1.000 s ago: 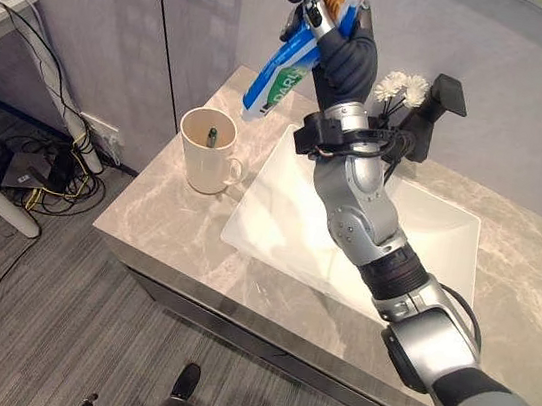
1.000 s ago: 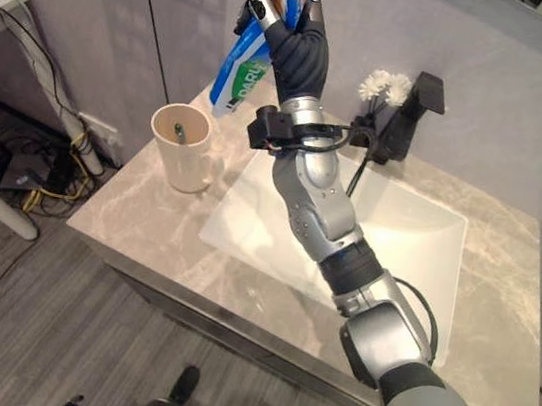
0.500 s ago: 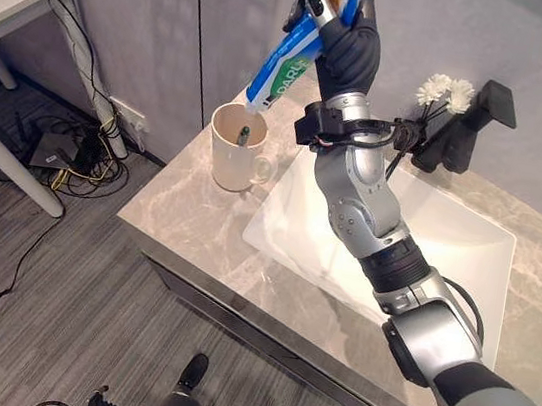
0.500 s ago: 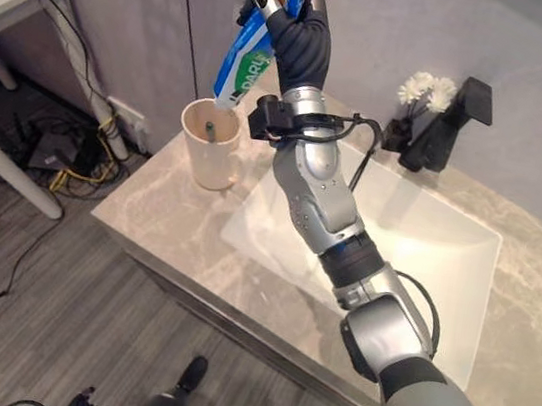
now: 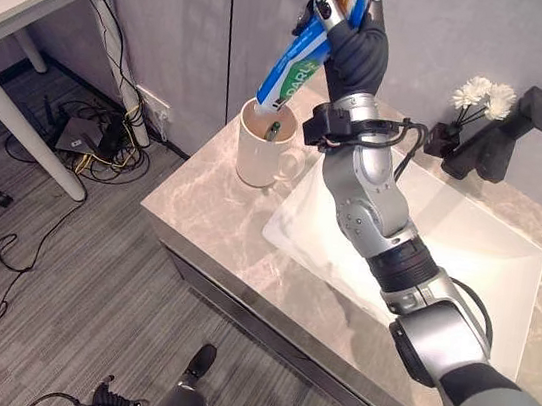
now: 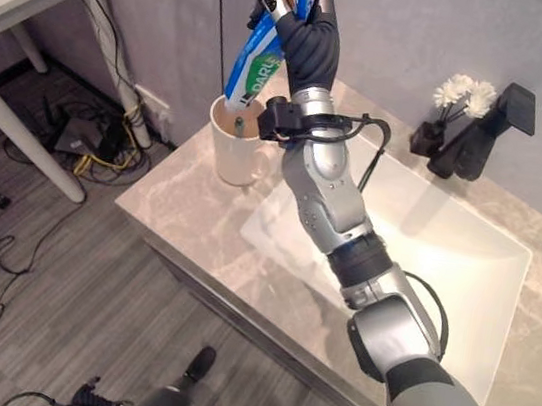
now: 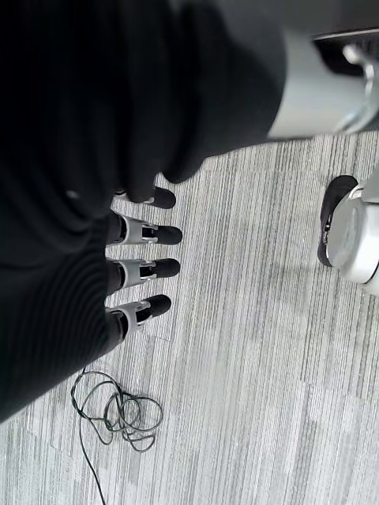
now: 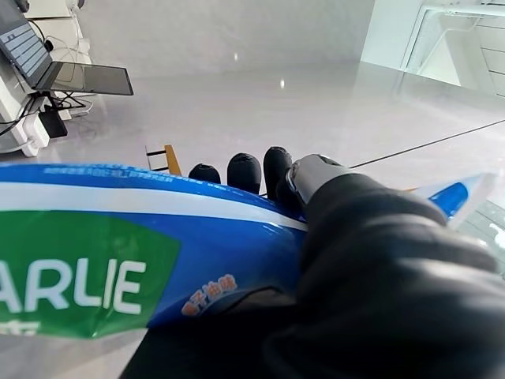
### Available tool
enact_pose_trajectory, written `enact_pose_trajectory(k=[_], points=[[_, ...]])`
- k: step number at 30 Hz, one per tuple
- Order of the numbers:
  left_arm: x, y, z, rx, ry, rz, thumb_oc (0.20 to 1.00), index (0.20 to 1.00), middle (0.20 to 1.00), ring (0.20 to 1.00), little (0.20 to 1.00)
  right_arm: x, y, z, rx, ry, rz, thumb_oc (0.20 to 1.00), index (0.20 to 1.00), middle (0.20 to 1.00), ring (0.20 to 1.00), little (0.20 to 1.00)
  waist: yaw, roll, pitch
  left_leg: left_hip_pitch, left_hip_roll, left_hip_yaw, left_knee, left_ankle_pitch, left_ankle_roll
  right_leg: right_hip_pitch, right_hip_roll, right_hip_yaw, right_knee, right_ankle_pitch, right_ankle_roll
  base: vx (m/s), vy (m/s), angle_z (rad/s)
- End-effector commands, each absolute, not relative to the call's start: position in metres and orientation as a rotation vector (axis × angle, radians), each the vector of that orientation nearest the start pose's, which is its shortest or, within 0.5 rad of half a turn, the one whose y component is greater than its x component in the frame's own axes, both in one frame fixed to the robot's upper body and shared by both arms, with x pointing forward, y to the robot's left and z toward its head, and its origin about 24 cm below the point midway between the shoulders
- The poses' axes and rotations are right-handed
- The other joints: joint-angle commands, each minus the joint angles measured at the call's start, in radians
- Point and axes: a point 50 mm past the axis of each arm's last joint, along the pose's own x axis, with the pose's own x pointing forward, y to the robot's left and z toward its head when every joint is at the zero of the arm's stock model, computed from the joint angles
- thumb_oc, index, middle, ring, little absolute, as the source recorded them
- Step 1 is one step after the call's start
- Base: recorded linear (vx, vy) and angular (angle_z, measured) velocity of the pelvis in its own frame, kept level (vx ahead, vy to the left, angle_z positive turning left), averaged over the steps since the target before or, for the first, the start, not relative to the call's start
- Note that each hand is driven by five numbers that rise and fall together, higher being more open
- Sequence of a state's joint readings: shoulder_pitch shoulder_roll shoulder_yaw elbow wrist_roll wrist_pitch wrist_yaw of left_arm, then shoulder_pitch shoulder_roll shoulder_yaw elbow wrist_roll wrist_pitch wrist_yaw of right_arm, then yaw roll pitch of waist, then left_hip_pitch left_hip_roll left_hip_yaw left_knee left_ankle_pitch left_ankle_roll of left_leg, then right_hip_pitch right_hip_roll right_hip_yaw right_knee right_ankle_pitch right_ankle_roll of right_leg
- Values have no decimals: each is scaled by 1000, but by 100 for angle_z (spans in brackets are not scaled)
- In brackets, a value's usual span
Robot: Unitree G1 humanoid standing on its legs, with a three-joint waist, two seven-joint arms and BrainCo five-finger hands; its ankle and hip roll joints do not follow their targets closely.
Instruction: Put brush and paste in cup on sink, flatten towel.
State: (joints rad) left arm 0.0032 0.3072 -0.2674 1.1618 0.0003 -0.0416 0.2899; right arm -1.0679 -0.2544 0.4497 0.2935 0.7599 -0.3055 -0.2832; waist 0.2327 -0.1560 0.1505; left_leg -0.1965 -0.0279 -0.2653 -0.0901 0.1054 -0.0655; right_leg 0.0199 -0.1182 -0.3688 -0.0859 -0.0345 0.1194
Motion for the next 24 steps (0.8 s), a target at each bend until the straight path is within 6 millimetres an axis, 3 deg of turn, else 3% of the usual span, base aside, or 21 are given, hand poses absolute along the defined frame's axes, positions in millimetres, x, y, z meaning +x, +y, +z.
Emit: enact_pose_trajectory(k=[1, 12, 24], points=[[101, 259, -149, 604, 1099, 174, 1000, 1000, 1000, 1000, 1000, 334, -57, 315, 380, -823, 402, 200, 200, 200, 200, 200, 12, -1, -29, 63, 16, 64, 3, -39, 11, 15, -69, 35, 15, 125, 38, 0, 0, 0], [109, 254, -148, 586, 1071, 165, 1000, 1000, 1000, 1000, 1000, 333, -51, 306, 317, -804, 434, 200, 200, 200, 200, 200, -2, 2, -26, 66, 19, 75, 3, -41, 10, 17, -64, 45, 11, 125, 38, 0, 0, 0], [102, 244, -151, 565, 1084, 110, 1000, 1000, 1000, 1000, 1000, 334, -50, 285, 261, -749, 459, 200, 200, 200, 200, 200, -3, 10, -34, 73, 18, 73, 3, -48, 14, 24, -61, 39, 9, 126, 40, 0, 0, 0]])
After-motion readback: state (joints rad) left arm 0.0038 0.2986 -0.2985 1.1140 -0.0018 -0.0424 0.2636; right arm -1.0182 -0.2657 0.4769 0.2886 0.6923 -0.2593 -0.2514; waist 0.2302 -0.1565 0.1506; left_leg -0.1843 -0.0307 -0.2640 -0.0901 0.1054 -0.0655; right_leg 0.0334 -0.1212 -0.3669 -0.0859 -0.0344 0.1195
